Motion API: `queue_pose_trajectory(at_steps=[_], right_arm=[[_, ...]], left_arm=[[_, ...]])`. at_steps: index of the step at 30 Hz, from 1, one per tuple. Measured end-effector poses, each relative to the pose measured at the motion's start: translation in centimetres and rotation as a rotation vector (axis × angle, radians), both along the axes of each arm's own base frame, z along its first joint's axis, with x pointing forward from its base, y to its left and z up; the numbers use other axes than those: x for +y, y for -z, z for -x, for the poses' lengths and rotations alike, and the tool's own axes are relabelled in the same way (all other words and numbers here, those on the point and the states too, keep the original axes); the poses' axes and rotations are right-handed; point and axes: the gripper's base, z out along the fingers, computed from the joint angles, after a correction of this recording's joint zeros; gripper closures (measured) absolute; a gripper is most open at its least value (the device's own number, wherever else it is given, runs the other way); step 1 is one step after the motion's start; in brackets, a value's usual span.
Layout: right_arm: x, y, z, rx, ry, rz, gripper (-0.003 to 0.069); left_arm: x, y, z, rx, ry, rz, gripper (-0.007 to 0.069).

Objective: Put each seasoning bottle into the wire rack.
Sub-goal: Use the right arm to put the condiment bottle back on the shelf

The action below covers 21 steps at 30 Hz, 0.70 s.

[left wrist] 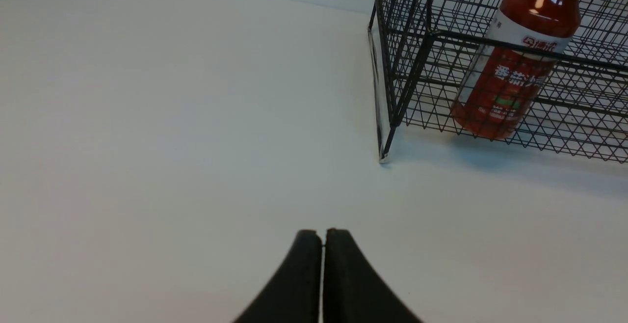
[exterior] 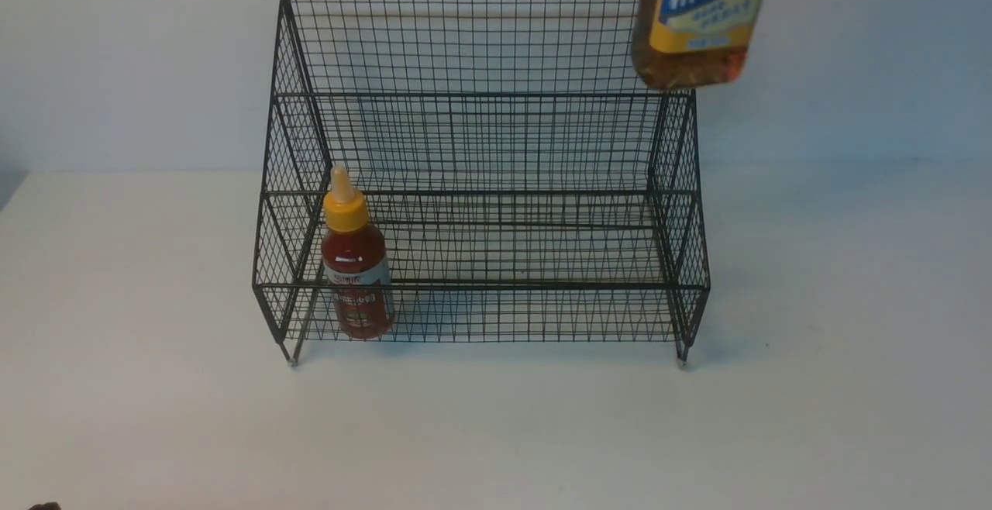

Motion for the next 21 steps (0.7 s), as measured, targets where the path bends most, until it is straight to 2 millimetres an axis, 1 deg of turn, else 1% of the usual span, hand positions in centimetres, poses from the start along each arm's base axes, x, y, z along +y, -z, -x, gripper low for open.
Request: queue_pose_trajectory(at_steps=[2, 4, 5, 6, 9, 13, 18, 21], right_arm=[[0.6, 0.3, -1.4, 0.022, -0.008, -0.010, 0.0349], [1.4, 1.0, -3.3, 0.049, -0.018, -0.020, 0.0349], [1.4, 1.0, -3.3, 0.052, -0.019, -0.021, 0.0349], [2.0, 1.6, -4.7, 0.074, -0.029, -0.039, 0.0349], [2.6, 2.2, -6.1, 0.096, -0.042, -0.070, 0.0349], [3.1, 2.8, -7.2, 0.115, -0.053, -0.080, 0.0349], [3.2, 3.1, -7.4, 0.146, -0.061, -0.052, 0.0349], [3.3, 3.8, -7.3, 0.208, -0.075, -0.010, 0.0349]], left_arm=[[0.0, 0.0, 0.0, 0.000, 0.000, 0.000, 0.0629], [0.0, 0.0, 0.0, 0.000, 0.000, 0.000, 0.0629], [0.0, 0.0, 0.0, 0.000, 0.000, 0.000, 0.0629], [0.0, 0.0, 0.0, 0.000, 0.000, 0.000, 0.0629], [0.0, 0.0, 0.0, 0.000, 0.000, 0.000, 0.0629], [0.0, 0.0, 0.0, 0.000, 0.000, 0.000, 0.0629], [0.0, 0.0, 0.0, 0.000, 0.000, 0.000, 0.0629], [0.0, 0.0, 0.0, 0.000, 0.000, 0.000, 0.0629]])
